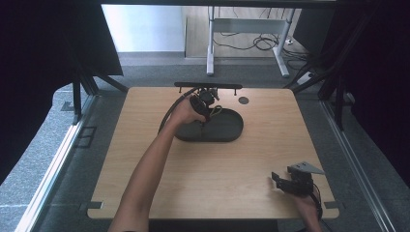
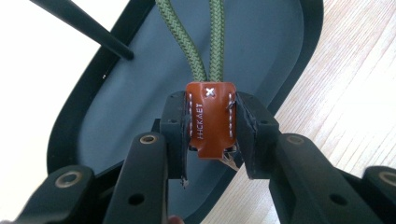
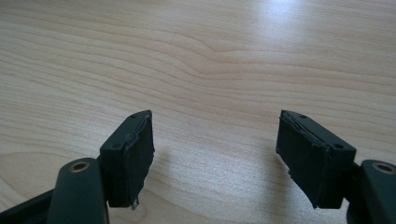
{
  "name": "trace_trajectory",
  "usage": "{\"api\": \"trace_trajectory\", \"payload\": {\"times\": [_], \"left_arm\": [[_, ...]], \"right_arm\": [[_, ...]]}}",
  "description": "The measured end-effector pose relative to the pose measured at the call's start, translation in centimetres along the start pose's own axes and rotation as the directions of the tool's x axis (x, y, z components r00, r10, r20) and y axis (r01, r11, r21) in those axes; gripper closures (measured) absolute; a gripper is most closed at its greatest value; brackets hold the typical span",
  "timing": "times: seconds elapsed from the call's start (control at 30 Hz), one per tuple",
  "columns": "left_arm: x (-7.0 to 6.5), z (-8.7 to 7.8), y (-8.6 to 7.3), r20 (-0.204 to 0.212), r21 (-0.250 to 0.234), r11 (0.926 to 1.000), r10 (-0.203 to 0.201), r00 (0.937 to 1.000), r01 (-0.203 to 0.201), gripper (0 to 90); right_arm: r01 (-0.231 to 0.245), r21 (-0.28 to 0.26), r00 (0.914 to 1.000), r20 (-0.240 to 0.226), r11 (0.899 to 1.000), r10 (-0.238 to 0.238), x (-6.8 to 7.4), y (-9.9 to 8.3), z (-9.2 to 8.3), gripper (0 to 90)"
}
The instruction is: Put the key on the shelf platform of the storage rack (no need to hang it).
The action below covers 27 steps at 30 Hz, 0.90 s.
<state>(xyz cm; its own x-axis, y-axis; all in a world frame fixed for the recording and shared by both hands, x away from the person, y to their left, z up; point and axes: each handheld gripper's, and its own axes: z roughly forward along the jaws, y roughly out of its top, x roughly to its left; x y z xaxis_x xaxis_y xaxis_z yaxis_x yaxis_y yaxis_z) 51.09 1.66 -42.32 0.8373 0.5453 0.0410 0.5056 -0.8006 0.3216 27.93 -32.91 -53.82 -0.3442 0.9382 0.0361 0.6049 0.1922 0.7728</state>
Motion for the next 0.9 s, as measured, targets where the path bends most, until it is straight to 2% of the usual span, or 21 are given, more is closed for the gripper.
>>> {"api": "trace_trajectory", "payload": {"times": [0.4,0.7,0.9], "left_arm": [[0.0,1.6,-0.7,-0.01,0.021,0.9995,-0.024,0.9997,0.024,64.2],[-0.5,0.0,-0.8,-0.031,-0.024,0.9997,-0.005,0.9995,0.004,57.4],[-0.8,-1.1,-1.2,-0.029,-0.058,0.9983,-0.006,0.9995,0.004,52.6]], "right_arm": [[-0.002,0.006,1.0,-0.003,1.0,0.002,0.1,0.0,0.0,28.0],[-0.001,0.008,1.0,-0.004,1.0,0.001,0.1,0.0,0.1,27.9],[0.004,0.009,1.0,-0.004,1.0,-0.004,0.2,0.0,0.1,27.9]]}}
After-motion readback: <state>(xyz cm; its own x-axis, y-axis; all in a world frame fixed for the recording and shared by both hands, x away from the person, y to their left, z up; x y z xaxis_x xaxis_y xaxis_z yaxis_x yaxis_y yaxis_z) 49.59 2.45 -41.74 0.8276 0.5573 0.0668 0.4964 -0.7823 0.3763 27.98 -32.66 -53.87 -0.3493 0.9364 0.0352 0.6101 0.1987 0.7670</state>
